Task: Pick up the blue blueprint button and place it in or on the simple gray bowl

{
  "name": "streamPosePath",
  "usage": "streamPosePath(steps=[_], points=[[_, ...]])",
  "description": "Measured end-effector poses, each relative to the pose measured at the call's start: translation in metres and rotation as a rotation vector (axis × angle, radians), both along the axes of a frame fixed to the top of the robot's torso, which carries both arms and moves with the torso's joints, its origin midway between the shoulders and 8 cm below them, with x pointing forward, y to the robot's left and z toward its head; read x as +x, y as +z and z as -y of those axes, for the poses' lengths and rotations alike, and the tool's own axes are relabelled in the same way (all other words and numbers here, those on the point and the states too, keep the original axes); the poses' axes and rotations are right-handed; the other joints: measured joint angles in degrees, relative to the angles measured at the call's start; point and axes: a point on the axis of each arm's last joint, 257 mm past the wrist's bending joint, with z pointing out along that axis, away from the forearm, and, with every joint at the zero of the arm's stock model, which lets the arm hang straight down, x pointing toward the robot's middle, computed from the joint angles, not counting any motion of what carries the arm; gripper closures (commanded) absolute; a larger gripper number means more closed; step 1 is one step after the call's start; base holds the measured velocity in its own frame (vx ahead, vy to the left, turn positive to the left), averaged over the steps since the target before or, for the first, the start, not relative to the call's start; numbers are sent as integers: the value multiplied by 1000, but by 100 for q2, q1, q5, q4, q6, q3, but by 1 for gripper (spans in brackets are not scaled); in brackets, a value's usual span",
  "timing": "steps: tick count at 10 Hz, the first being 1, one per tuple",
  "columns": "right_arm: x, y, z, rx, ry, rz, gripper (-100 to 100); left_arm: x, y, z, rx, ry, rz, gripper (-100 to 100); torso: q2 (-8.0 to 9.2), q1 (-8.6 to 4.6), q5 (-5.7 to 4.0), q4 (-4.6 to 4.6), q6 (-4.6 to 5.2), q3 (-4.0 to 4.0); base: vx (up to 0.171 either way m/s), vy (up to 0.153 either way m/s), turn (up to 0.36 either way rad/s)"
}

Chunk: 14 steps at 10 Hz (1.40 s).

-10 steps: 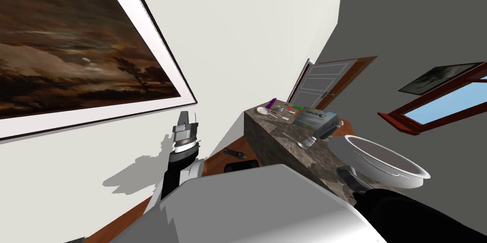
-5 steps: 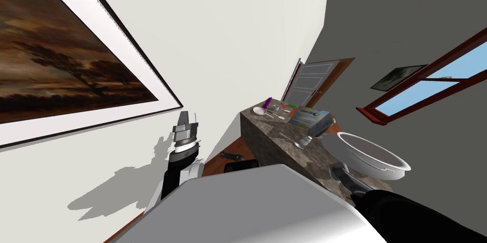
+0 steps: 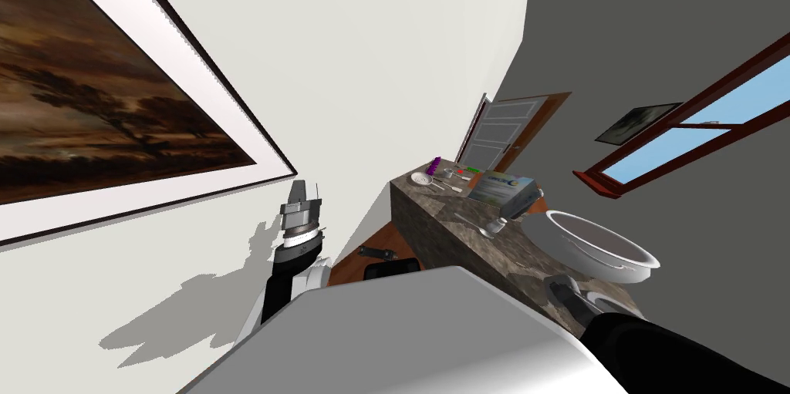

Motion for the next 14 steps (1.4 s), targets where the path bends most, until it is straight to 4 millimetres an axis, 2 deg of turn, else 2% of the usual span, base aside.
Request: streamPosePath(steps=[7,14], points=[[-38,4,-14,71,-47,-14,100,0,0,0,0,0,0,0,-2,-15,-3,3,-5,1,-8,35,-43],[-59,29,-27,90,-65,-38,100,0,0,0,0,0,0,0,2,-27,2,2,-11,2,-21,-18,-43]])
